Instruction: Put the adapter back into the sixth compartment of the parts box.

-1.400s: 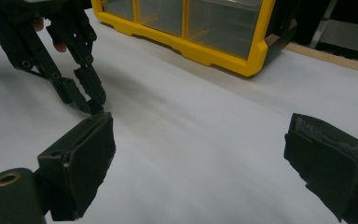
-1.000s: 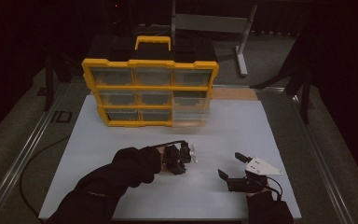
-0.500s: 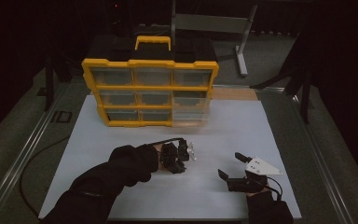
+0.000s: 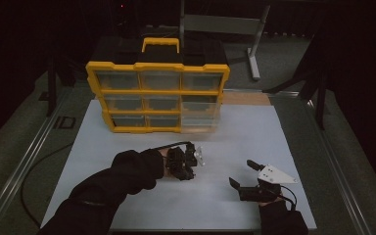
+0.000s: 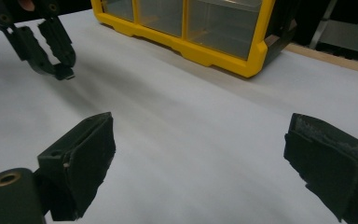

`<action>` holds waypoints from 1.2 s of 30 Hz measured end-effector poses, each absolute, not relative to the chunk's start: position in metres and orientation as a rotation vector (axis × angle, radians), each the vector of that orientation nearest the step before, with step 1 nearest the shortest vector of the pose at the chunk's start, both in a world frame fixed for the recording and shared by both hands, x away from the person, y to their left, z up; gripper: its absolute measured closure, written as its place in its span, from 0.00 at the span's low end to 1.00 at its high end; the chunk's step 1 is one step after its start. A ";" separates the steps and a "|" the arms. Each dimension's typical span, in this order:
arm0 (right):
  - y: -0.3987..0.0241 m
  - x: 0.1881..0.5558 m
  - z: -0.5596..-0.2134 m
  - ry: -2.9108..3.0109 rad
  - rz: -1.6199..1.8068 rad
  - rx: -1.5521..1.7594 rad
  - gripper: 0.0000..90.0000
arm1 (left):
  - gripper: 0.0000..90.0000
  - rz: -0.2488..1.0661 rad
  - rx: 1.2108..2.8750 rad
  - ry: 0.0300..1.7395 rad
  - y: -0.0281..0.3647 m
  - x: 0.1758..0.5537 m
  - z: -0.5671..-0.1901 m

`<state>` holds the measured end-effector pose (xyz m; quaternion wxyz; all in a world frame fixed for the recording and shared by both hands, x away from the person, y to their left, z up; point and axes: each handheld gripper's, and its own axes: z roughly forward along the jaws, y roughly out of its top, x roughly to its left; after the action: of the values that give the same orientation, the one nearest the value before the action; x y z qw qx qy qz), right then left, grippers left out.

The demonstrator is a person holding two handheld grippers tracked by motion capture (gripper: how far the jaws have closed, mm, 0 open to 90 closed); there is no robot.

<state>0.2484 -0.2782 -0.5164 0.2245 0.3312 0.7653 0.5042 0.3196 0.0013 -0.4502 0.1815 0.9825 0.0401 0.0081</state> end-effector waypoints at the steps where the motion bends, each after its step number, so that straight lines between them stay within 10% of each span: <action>1: -0.278 0.248 -0.517 2.112 1.391 0.914 0.09 | 0.86 0.026 2.778 0.100 0.002 0.320 -0.449; 36: -0.278 0.248 -0.516 2.112 1.385 0.908 0.09 | 0.86 0.093 2.627 0.178 0.022 0.330 -0.391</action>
<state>0.2481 -0.2779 -0.5160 0.2271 0.3294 0.7664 0.5026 0.3301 0.0224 -0.3908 0.2510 0.9652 0.0654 0.0343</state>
